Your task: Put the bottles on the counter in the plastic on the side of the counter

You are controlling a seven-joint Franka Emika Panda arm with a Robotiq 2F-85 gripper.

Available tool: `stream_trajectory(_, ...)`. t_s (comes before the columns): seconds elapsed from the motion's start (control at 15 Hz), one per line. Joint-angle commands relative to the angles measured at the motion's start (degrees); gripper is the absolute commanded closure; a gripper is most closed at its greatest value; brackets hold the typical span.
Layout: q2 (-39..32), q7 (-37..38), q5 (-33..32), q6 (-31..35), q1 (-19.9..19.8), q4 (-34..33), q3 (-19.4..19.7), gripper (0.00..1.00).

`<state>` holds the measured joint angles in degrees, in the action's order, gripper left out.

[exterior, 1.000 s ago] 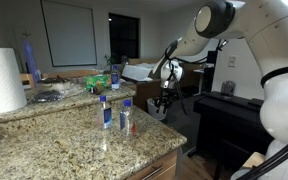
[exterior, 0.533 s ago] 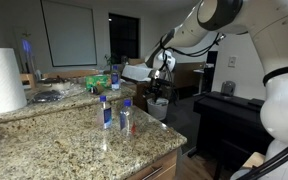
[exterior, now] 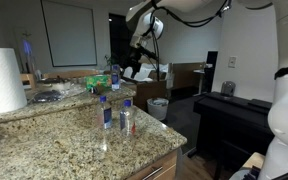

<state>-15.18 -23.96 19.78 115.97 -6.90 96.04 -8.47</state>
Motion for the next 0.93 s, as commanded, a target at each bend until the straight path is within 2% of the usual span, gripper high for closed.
stream_trajectory(0.0,7.69,-4.71,-1.76,-3.5,4.32,5.69,-0.35,0.0)
stream_trajectory(0.33,12.67,-12.66,-6.19,-3.37,9.2,12.39,-0.21,0.0)
stream_trajectory(0.67,16.2,-20.9,-13.39,5.3,11.34,21.91,-0.05,0.0)
stream_trajectory(0.87,16.82,-24.85,-11.81,11.44,12.21,26.83,-0.16,0.0)
